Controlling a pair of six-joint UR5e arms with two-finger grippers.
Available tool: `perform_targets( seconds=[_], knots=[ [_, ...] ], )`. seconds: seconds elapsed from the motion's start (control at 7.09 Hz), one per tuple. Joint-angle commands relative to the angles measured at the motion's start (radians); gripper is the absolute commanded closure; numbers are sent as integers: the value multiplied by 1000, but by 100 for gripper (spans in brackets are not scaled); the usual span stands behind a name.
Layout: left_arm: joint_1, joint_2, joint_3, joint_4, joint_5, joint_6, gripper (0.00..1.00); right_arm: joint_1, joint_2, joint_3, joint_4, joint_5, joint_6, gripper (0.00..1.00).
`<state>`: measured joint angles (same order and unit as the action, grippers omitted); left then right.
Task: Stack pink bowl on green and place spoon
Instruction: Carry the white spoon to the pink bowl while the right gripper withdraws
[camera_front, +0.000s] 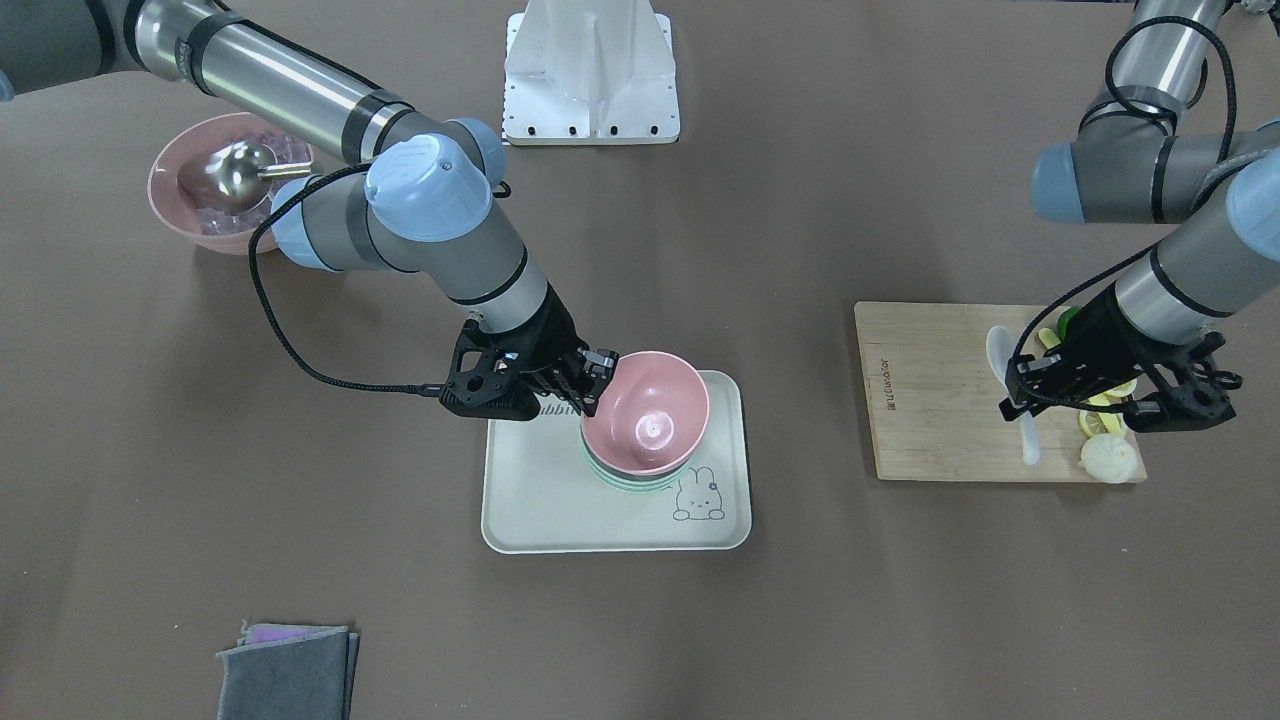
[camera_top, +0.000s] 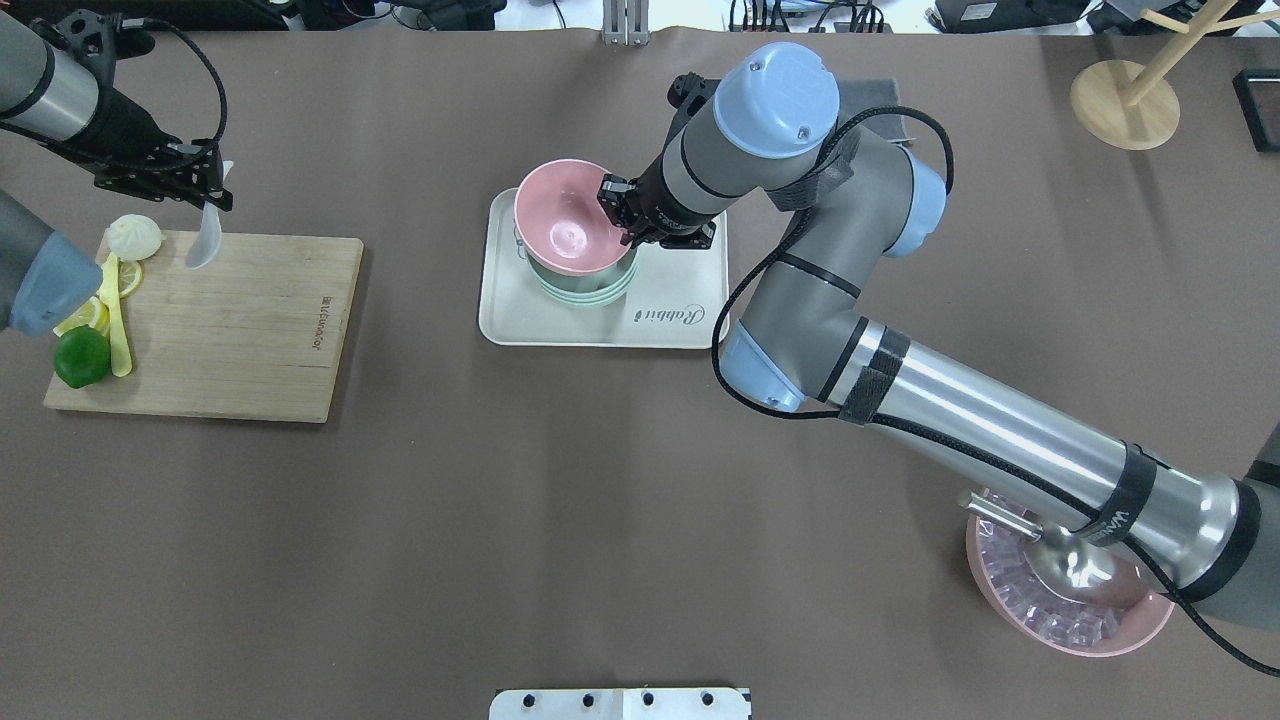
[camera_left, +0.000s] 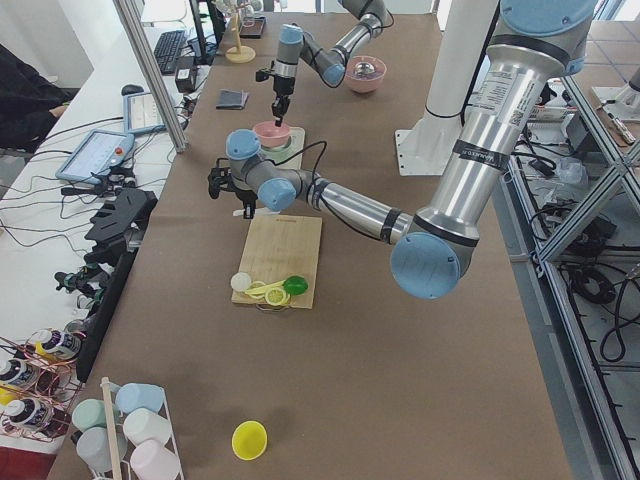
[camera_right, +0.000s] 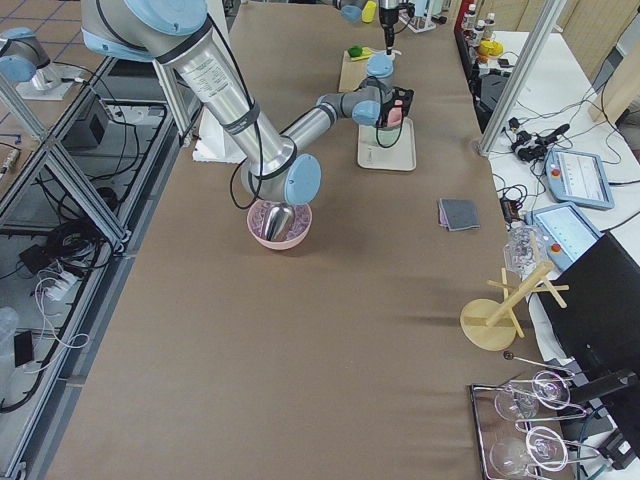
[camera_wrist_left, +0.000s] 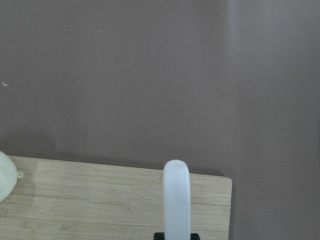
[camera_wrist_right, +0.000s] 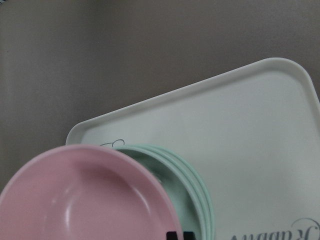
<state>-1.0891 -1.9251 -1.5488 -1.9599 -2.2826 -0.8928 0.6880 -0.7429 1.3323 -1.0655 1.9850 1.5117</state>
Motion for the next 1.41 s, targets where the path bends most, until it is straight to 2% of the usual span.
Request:
perform_targets(
  seconds=[0.0, 0.28, 0.56, 0.85, 1.13, 1.27],
  knots=[
    [-2, 0, 1, 1, -2, 0, 100, -2, -1, 10, -1, -21, -43, 0],
    [0, -3, -2, 1, -3, -2, 100, 17, 0, 21, -1, -35, -79, 0],
    [12, -101, 1, 10, -8, -73, 100, 88, -6, 27, -5, -14, -120, 0],
    [104, -237, 3, -2, 1, -231, 100, 186, -56, 27, -8, 108, -246, 0],
    [197, -336, 13, -23, 127, -300, 100, 313, -142, 27, -8, 272, -394, 0],
    [265, -365, 62, -113, 250, -313, 100, 361, -185, 28, -7, 326, -480, 0]
  ],
)
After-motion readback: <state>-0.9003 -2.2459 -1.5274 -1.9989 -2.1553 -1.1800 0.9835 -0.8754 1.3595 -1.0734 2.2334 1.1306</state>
